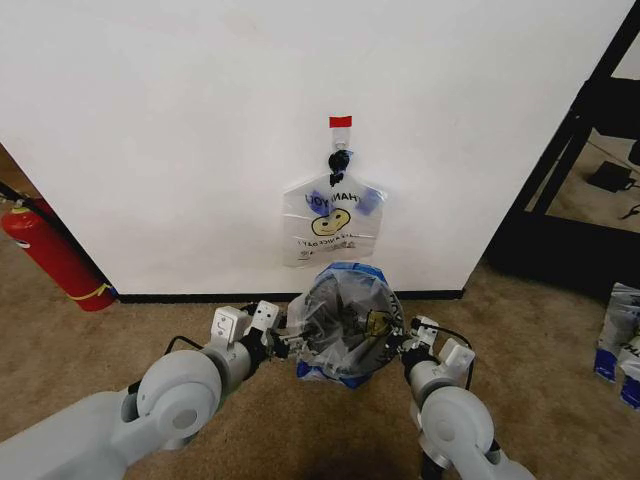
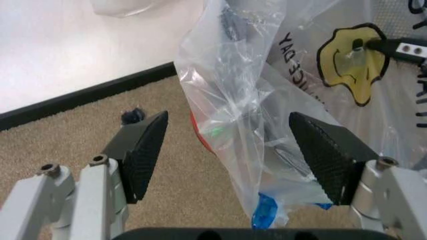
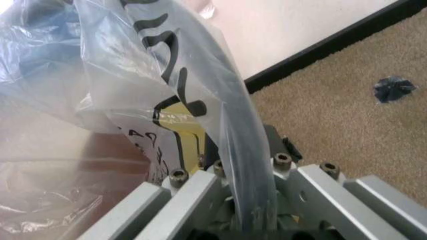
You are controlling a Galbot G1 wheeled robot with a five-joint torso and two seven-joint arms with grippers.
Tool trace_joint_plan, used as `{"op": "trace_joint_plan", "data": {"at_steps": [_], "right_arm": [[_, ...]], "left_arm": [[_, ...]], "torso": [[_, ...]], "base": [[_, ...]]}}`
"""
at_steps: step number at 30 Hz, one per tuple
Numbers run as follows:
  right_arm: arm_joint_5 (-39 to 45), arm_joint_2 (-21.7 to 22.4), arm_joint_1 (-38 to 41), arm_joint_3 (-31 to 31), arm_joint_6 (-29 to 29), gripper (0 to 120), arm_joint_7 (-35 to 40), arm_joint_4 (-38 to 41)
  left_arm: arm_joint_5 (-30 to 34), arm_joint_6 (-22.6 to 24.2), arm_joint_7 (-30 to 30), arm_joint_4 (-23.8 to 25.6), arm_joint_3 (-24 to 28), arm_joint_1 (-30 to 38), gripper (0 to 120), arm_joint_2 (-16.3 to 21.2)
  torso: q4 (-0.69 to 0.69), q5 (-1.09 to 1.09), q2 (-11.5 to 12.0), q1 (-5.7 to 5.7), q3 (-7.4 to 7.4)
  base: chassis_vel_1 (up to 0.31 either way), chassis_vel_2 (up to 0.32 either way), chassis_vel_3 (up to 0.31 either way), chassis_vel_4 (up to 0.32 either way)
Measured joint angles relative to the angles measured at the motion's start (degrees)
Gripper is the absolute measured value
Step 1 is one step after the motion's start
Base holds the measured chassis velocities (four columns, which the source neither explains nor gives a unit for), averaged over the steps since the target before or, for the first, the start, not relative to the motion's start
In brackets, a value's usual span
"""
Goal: Pick up the garbage bag from the wall and place it over the trash bin.
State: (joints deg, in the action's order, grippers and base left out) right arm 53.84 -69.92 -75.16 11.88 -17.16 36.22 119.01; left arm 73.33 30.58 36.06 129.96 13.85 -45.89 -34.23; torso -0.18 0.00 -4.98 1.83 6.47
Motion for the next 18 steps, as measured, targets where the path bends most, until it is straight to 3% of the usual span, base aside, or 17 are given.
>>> {"op": "trace_joint_plan", "data": {"at_steps": [18], "right_arm": [[0.14,0.21,0.72,-0.93,-0.05,0,0.09,-0.26]], "left_arm": [[1.18,-1.07,-0.53,-0.28,0.81,0.4,12,0.42]], "torso": [[0.0,0.0,0.0,0.0,0.0]], "base": [[0.0,0.0,0.0,0.0]]}}
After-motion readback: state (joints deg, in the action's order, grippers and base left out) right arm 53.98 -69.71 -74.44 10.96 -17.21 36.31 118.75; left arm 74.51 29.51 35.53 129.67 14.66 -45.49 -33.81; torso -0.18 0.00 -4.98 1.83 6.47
